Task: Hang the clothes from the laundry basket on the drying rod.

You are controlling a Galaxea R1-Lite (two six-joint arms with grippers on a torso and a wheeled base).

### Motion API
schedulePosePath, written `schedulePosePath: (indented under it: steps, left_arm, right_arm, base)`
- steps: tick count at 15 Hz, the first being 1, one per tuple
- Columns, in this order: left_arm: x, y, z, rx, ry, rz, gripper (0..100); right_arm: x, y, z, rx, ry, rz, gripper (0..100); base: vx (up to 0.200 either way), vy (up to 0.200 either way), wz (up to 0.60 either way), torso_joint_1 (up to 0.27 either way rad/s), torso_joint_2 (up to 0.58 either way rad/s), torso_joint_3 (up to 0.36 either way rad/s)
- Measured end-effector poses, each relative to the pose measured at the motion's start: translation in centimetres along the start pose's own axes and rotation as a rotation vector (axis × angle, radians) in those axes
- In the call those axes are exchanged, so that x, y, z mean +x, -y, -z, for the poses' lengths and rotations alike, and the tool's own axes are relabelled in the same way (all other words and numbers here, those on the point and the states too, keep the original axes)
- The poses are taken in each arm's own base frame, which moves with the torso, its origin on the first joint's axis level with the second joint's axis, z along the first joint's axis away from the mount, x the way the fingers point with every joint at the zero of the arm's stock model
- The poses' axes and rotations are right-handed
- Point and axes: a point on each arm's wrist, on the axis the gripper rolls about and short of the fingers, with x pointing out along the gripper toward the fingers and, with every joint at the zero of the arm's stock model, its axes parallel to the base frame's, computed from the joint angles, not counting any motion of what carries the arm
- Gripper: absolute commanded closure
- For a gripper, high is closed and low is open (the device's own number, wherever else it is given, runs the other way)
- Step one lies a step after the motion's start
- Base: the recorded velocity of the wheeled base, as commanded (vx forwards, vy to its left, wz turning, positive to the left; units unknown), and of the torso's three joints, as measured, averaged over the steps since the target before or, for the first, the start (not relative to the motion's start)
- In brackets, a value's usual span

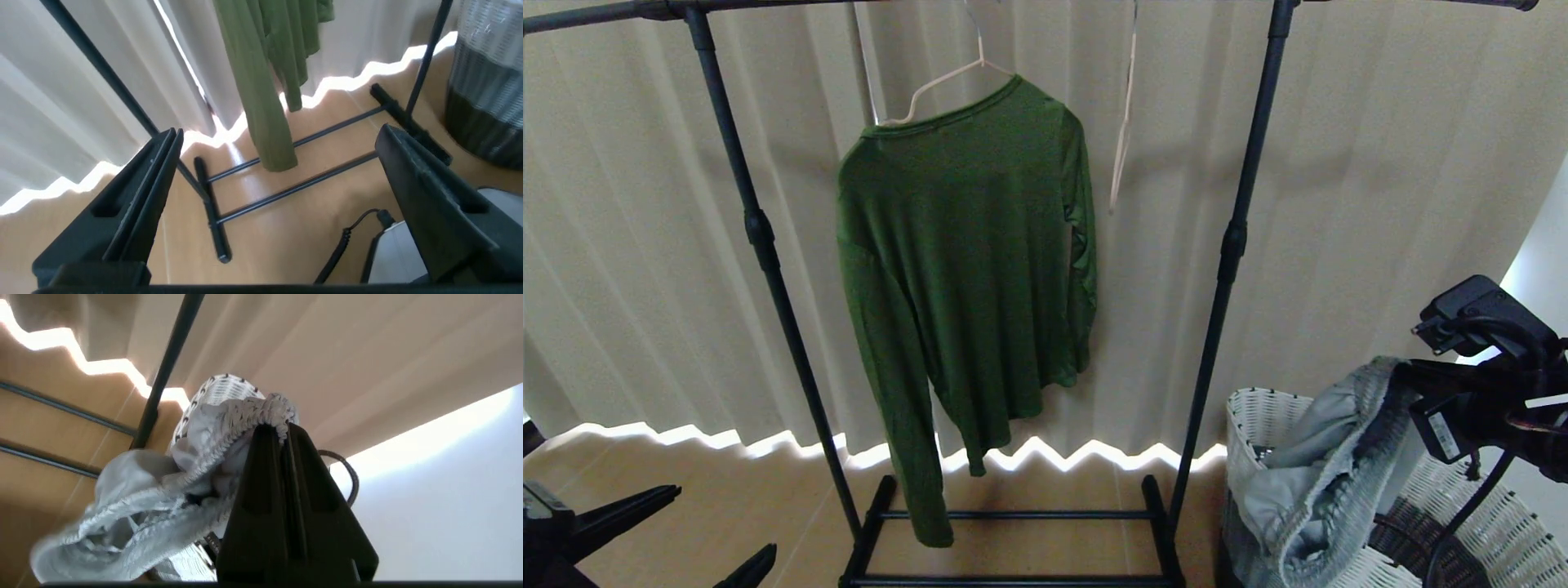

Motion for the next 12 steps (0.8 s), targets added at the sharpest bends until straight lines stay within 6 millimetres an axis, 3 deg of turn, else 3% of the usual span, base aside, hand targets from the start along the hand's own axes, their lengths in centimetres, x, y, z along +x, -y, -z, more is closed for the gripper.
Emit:
schedulePosePath:
  steps: [3,12]
  left_arm:
    - [0.02,0.01,0.04,-0.002,-0.003,0.001,0]
    - [0.08,-0.08,-0.30,-0.004,0.006,-0.002,0]
  right_arm:
    - [-0.03,-0.05,0.16,-0.001,-0.004,-0.001,100]
    - [-0.01,-0.38,0.83,-0.007,-0.025,-0.016,100]
  base:
    - [0.000,0.000,0.00,0.000,0.00,0.000]
    - [0.000,0.200,0.00,0.002,0.00,0.003]
